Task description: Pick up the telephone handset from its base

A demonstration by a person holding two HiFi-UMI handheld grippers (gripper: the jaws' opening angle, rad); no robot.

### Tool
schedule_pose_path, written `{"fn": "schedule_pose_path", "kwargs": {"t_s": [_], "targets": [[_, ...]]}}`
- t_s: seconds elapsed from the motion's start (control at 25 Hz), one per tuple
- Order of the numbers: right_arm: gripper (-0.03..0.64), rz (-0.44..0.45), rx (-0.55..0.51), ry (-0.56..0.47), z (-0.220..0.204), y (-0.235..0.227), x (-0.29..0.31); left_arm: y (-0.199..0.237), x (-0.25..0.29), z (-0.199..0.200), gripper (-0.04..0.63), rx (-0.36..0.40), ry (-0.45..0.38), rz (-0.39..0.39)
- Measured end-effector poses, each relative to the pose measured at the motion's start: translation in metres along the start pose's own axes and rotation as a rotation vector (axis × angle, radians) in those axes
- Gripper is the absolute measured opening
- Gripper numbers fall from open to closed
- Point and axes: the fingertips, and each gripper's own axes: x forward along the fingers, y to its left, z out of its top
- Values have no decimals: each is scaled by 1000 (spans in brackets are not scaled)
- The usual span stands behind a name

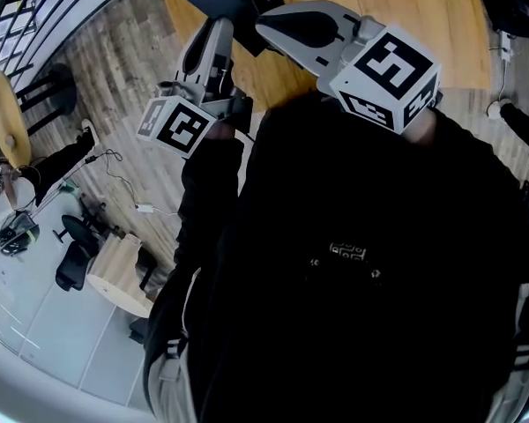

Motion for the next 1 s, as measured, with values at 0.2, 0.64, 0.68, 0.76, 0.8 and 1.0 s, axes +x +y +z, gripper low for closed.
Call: {"fn": "schedule_pose_path", "kwargs": {"t_s": [0.2,0.64,0.68,0.76,0.8,1.0], "targets": [[15,6,-10,-11,2,-1,1,-10,-7,14,75,-10,-55,47],[15,-4,-9,-18,5,3,1,-30,-11,10,76,62,-55,60],[15,-6,-9,-19,5,4,1,-30,-12,10,77,63,-56,61],[15,-9,-13,-22,4,4,0,-29,-13,11,77,64,-60,60],[15,-10,-15,-24,4,3,0,-29,-13,11,76,64,-61,59],[15,-23,-8,-21,6,3,-1,-32,-8,10,76,48,-58,32]]}}
